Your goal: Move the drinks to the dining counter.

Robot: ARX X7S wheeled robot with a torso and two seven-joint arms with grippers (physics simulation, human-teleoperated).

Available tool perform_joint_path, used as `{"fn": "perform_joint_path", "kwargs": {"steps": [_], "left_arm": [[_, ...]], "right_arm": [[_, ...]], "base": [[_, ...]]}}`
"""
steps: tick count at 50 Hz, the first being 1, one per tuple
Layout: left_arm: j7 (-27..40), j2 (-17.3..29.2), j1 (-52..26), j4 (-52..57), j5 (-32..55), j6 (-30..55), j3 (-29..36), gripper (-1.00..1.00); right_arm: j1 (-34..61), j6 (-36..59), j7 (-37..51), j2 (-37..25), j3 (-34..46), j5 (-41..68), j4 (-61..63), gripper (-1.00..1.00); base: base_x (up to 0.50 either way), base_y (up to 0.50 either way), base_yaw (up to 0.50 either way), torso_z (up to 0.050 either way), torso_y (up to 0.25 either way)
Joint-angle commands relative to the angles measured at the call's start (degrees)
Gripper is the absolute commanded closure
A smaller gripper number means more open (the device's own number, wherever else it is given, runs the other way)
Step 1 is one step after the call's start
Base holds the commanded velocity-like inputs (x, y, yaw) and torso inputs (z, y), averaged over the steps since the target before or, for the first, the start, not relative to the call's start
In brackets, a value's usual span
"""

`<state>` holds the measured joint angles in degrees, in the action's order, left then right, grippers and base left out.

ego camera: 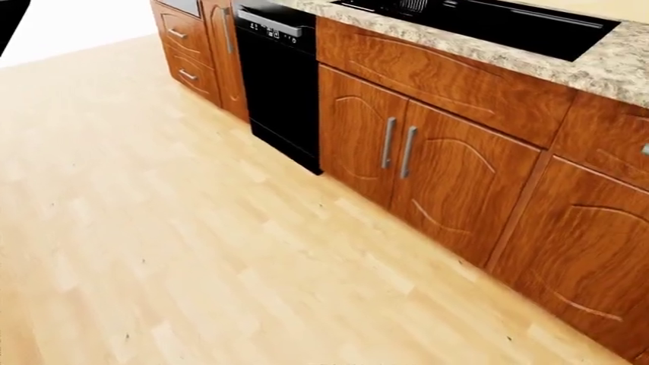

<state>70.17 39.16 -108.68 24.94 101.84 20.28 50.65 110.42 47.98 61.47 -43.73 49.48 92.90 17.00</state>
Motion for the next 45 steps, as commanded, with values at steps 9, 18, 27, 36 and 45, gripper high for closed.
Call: {"fn": "perform_joint_path", "kwargs": {"steps": [9,18,27,36,45], "left_arm": [[0.0,0.0,0.2,0.0,-0.1,0.1,-0.1,-1.00],[0.1,-0.1,0.4,0.2,0.0,0.2,-0.1,-1.00],[0.2,-0.2,0.6,0.4,0.0,0.2,-0.1,-1.00],[0.0,-0.1,0.6,0.1,-0.2,0.3,-0.3,-1.00],[0.0,-0.3,0.7,0.1,-0.3,0.3,-0.3,-1.00]], "right_arm": [[-0.2,0.1,-0.2,0.1,-0.1,-0.2,-0.1,-1.00],[-0.1,0.1,-0.1,0.0,-0.2,-0.1,0.0,-1.00],[-0.2,0.1,0.0,-0.2,-0.5,0.0,0.1,-1.00],[-0.2,0.1,-0.2,-0.2,-0.5,-0.2,0.0,-1.00],[-0.2,0.2,-0.2,-0.3,-0.6,-0.3,0.0,-1.00]], "base": [[-0.04,-0.04,-0.50,0.000,0.000],[-0.04,-0.04,-0.50,0.000,0.000],[-0.04,-0.03,-0.50,0.000,0.000],[-0.05,-0.03,-0.50,0.000,0.000],[-0.05,-0.03,-0.50,0.000,0.000]]}}
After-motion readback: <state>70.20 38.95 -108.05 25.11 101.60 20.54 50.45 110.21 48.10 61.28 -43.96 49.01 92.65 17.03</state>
